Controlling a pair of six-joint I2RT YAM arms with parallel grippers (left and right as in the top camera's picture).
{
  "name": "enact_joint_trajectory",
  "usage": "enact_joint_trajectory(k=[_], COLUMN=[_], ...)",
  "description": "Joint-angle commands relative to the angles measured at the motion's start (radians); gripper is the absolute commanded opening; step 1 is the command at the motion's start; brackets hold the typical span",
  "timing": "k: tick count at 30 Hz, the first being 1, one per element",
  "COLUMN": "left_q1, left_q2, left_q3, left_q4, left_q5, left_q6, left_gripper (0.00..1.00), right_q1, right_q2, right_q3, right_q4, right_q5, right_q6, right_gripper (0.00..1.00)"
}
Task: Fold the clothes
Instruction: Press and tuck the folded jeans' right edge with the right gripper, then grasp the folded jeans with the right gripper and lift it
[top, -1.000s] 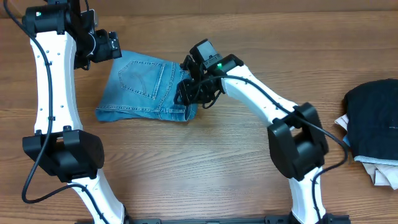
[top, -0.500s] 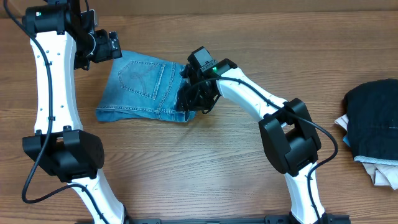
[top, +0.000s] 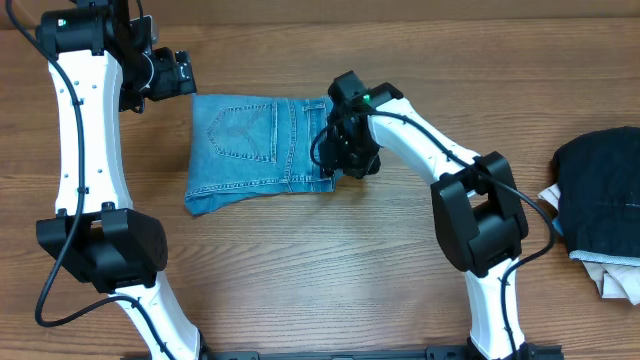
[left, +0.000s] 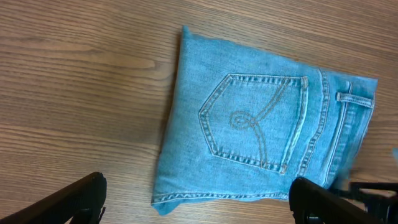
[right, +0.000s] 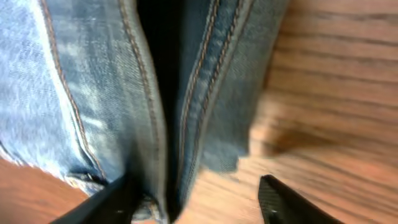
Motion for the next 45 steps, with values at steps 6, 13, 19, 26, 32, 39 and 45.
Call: enact_joint_trajectory(k=[6, 13, 19, 26, 32, 39, 45], left_q1=[0.0, 0.0, 0.0, 0.0, 0.0, -0.024, -0.034], left_q2=[-0.012, -0.012, -0.012, -0.012, -0.012, -0.011, -0.011], left_q3=[0.014, 0.014, 0.014, 0.014, 0.014, 0.011, -0.274], left_q4=[0.002, 0.004, 0.01, 0.004, 0.005, -0.011, 0.13], left_q5=[0.0, 0.0, 0.0, 0.0, 0.0, 0.12, 0.032], left_q6=[0.012, 0.012, 0.013, 0.019, 0.019, 0.177, 0.209], left_gripper=[0.96, 0.96, 0.97, 0.97, 0.97, 0.91, 0.68], right_q1=[-0.136, -0.137, -0.087, -0.076, -0.104, -0.184, -0.195], right_q2=[-0.077, 0.088, 0.207, 0.224, 0.22, 0.217, 0.217], right_q3=[0.093, 0.09, 0.09, 0.092, 0.092, 0.092, 0.092], right_q4=[0.007, 0.096, 0.156, 0.188, 0.138, 0.109, 0.099], right_q5=[-0.039, -0.335, -0.541, -0.462, -0.475, -0.633, -0.673], right_q6=[-0.252, -0.302, -0.298, -0.233, -0.219, -0.219, -0.219], right_gripper=[1.0, 1.0, 1.0, 0.04, 0.05, 0.63, 0.88])
